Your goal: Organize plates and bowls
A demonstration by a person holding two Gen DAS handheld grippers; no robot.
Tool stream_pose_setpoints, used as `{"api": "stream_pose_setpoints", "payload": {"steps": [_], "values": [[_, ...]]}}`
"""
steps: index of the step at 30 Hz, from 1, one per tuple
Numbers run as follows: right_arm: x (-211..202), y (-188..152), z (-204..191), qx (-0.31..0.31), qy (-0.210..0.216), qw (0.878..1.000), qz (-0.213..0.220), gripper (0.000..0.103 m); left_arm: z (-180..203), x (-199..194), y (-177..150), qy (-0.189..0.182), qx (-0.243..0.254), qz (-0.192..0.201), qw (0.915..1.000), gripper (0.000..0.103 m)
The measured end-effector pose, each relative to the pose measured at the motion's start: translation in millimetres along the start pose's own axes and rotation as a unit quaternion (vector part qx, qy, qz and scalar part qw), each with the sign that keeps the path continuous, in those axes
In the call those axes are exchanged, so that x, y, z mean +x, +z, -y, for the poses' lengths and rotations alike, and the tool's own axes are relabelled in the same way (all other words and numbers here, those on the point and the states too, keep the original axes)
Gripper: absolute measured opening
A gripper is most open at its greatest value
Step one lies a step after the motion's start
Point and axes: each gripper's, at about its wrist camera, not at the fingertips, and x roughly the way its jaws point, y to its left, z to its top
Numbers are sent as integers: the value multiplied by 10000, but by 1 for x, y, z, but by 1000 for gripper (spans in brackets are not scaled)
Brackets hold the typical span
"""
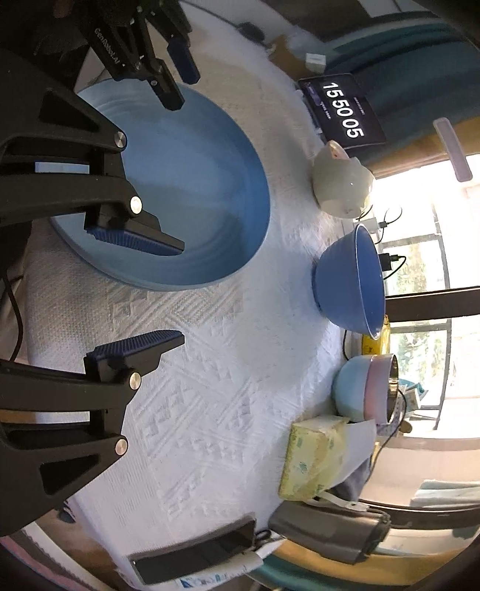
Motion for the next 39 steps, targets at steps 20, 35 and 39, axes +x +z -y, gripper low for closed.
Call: {"api": "stream_pose_setpoints", "payload": {"steps": [20,35,39], "values": [[36,-5,2,753,1103,9905,-336,49,-7,23,3,-468,-326,-165,9982,59],[39,-5,-3,803,1022,9912,-244,55,-7,29,2,-1094,-519,-181,9925,62],[40,-5,-3,822,1003,9912,-254,55,-10,28,3,-1072,-538,-201,9926,59]]}}
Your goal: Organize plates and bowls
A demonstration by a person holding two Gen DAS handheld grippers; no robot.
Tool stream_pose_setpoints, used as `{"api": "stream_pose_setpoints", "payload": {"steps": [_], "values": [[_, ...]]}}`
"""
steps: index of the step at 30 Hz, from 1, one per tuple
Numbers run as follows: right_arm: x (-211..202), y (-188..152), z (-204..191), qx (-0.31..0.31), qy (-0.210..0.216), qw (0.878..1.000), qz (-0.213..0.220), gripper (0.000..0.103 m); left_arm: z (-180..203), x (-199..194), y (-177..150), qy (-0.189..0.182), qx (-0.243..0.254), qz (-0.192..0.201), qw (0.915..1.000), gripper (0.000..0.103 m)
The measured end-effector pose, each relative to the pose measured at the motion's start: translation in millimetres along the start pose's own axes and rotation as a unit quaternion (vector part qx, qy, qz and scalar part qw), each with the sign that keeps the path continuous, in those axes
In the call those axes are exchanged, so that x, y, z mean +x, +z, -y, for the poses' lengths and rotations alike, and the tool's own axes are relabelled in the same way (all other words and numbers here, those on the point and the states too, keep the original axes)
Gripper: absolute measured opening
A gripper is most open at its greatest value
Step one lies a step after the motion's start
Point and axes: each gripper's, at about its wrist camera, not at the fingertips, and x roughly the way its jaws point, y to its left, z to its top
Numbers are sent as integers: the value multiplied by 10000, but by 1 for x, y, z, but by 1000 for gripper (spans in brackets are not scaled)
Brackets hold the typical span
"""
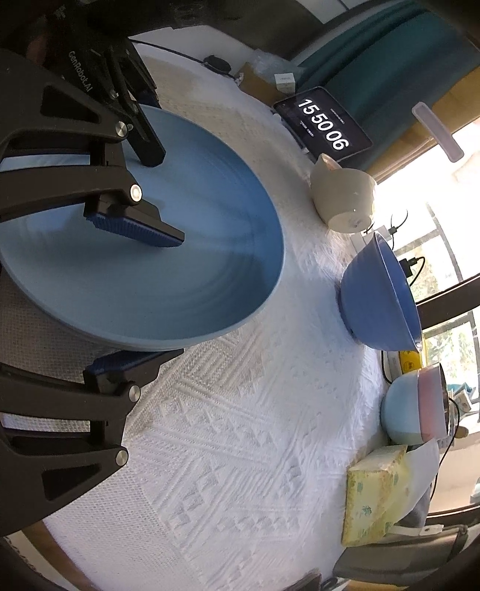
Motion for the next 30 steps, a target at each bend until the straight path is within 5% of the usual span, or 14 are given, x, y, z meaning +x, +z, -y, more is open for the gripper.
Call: {"api": "stream_pose_setpoints", "payload": {"steps": [30], "values": [[1,25,-43,-234,62,9996,109,55,-33,-23,24,208,-120,403,9989,58]]}}
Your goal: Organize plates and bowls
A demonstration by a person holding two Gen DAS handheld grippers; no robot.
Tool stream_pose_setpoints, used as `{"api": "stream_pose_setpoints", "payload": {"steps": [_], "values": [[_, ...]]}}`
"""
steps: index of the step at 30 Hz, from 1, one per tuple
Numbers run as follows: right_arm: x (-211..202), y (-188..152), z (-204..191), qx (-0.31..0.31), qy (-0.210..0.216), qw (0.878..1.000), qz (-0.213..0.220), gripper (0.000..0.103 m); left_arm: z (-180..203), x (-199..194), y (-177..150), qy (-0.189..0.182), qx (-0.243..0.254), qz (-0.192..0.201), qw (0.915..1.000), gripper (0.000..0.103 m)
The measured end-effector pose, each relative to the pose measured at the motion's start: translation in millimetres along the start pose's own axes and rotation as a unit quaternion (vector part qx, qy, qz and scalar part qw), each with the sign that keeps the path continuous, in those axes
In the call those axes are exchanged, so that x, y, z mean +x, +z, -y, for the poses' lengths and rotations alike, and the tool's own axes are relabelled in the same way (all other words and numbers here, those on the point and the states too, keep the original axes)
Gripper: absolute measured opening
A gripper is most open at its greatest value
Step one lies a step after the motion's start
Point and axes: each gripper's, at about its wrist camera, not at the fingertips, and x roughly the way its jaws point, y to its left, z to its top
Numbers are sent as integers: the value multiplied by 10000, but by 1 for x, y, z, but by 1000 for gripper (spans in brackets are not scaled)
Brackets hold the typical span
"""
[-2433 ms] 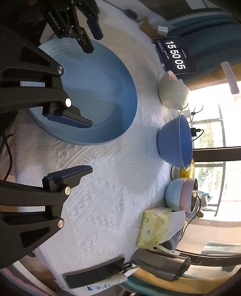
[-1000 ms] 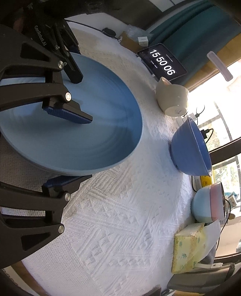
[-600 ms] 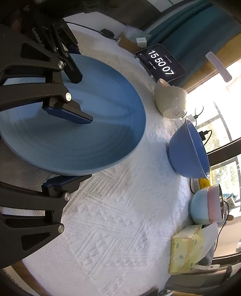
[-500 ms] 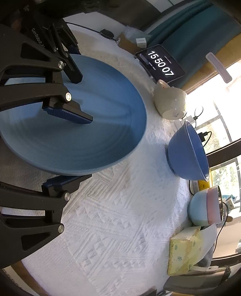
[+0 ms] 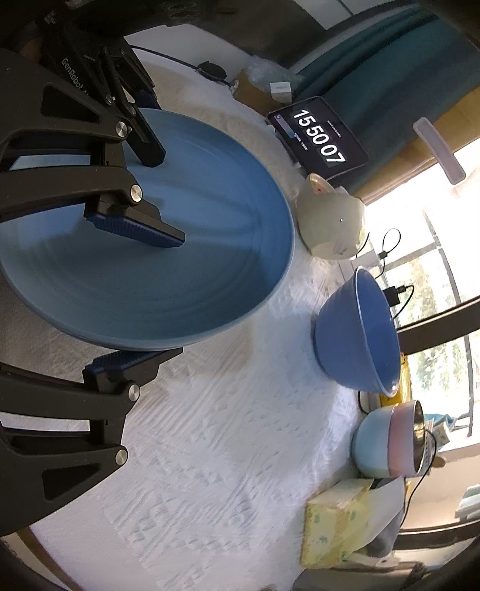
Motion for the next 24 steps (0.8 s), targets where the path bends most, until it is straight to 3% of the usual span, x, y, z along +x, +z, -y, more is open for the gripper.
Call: {"api": "stream_pose_setpoints", "payload": {"steps": [24], "values": [[37,36,-72,-549,69,9985,-44,55,-73,-6,28,150,-550,303,9979,58]]}}
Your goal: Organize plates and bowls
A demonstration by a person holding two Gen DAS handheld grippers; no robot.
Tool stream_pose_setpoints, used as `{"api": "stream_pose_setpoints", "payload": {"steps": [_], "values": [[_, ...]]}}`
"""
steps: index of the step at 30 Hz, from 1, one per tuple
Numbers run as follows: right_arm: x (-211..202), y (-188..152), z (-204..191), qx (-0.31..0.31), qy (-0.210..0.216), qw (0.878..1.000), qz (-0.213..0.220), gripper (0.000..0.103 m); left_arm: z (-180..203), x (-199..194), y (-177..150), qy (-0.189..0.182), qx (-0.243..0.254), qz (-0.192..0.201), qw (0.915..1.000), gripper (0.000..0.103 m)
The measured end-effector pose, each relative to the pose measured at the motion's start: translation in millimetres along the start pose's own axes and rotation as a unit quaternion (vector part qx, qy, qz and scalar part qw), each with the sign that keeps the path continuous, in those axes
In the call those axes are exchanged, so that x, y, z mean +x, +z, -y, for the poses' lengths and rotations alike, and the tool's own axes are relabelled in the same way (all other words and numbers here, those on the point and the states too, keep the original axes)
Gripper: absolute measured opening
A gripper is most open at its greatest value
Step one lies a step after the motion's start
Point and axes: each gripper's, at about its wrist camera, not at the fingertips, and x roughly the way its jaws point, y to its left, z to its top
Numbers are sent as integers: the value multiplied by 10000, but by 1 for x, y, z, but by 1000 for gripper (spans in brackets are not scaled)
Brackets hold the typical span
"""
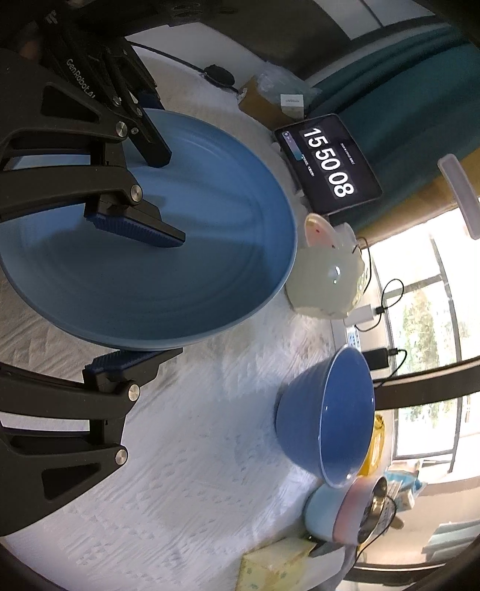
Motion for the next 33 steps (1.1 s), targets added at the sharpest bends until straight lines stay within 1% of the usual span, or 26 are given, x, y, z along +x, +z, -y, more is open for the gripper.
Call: {"api": "stream_pose_setpoints", "payload": {"steps": [19,26,33], "values": [[40,26,-43,-341,120,9993,-115,54,-53,10,21,159,-330,136,9992,58],[57,35,-61,-459,199,9986,-183,54,-73,14,27,274,-447,174,9985,58],[78,43,-74,-571,230,9977,-295,54,-91,25,32,374,-572,123,9976,58]]}}
